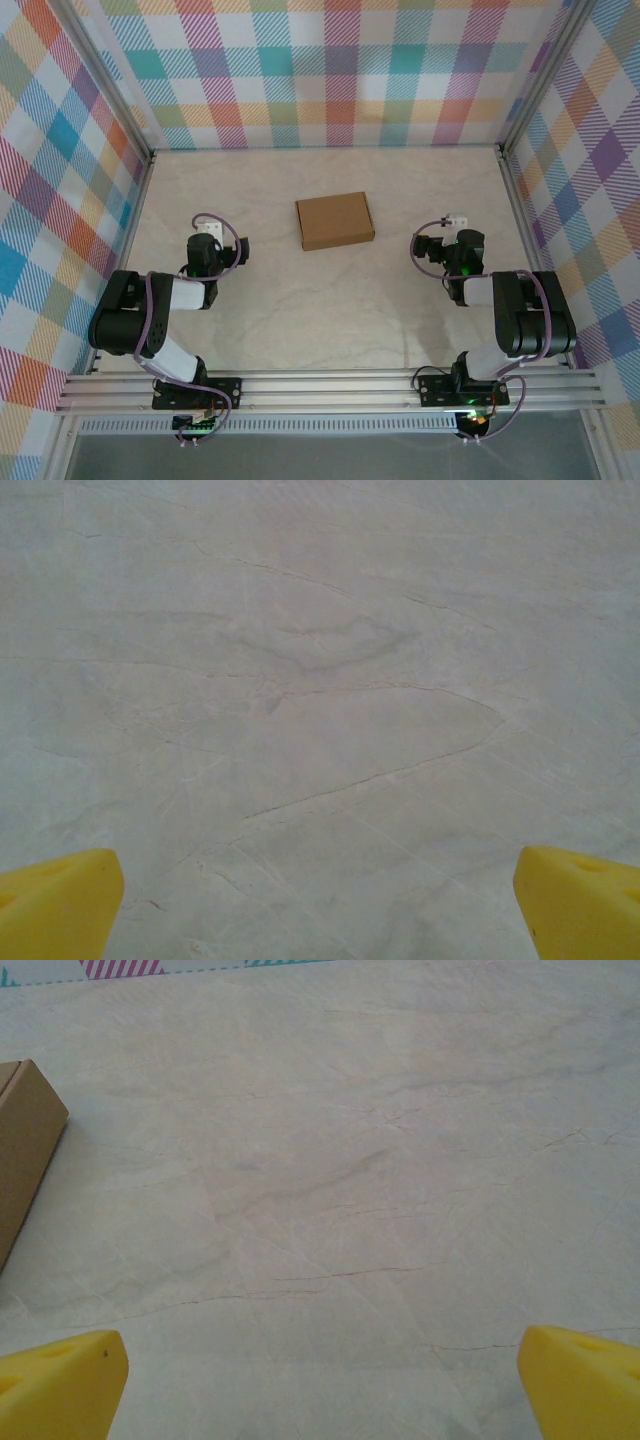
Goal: Fold the paper box
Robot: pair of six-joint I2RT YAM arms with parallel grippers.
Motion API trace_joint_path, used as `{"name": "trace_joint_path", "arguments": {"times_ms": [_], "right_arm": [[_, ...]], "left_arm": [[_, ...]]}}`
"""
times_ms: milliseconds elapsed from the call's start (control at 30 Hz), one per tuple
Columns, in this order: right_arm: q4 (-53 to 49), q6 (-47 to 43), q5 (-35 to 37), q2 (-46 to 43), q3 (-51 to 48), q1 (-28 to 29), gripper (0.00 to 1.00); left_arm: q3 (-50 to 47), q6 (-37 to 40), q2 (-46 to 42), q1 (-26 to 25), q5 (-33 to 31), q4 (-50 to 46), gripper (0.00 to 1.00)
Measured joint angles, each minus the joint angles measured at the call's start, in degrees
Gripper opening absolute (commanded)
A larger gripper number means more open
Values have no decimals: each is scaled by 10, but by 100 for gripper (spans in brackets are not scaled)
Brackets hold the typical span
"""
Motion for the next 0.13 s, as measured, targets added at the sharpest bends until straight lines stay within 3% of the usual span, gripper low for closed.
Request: {"name": "trace_joint_path", "arguments": {"times_ms": [133], "right_arm": [[0, 0, 0, 0, 0, 0, 100]], "left_arm": [[0, 0, 0, 0, 0, 0, 100]]}}
